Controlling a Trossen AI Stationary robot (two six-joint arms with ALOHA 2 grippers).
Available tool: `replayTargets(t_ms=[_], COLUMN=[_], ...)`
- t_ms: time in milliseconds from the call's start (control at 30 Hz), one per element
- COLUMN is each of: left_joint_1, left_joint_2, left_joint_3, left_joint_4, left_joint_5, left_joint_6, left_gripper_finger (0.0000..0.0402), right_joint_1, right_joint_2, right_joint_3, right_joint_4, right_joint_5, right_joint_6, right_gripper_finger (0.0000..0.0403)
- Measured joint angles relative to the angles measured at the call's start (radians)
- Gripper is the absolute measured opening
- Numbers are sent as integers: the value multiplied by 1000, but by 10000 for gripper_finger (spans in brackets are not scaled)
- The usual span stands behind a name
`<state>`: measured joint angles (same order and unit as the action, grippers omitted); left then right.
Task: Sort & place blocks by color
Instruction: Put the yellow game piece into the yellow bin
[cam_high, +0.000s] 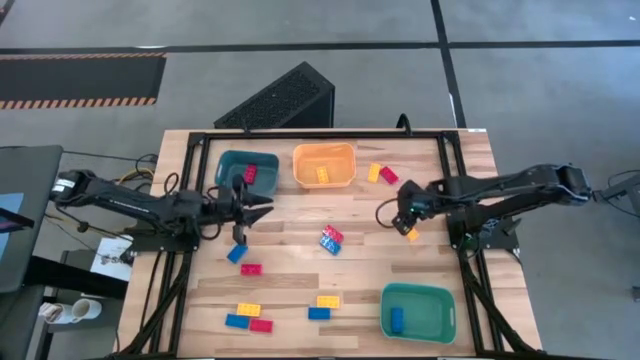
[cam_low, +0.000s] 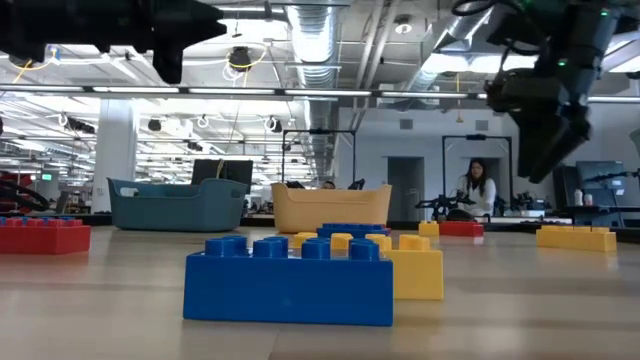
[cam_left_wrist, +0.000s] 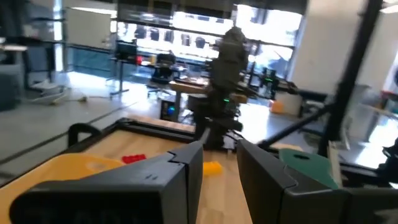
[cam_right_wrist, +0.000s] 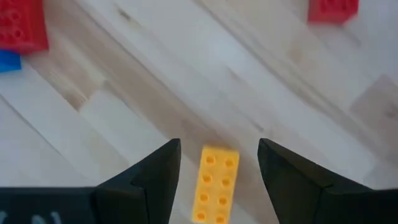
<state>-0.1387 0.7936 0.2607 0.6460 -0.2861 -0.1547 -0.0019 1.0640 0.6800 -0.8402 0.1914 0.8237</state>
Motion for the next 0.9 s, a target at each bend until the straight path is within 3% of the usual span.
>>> replayTargets(t_ms=[133, 300, 400, 533, 633, 900], left_joint_1=[6, 6, 5, 5, 5, 68], left_joint_2=[1, -2, -1, 0, -1, -1], left_joint_3=[0, 0, 0, 0, 0, 0], left_joint_4=[6, 57, 41, 12, 8, 17], left_joint_5=[-74, -243, -270, -278, -267, -72], left_joint_6=[-27, -26, -2, 92, 62, -30], left_gripper_finger=[86, 86, 86, 86, 86, 86], right_joint_1=[55, 135, 177, 219, 236, 242], right_joint_2=[-1, 32, 56, 72, 69, -16], right_joint_3=[-1, 0, 0, 0, -1, -146], right_joint_4=[-12, -18, -13, -27, -64, 32], right_joint_5=[1, 20, 29, 83, 134, 129], right_joint_6=[72, 116, 156, 197, 224, 280], right_gripper_finger=[240, 240, 240, 240, 240, 240])
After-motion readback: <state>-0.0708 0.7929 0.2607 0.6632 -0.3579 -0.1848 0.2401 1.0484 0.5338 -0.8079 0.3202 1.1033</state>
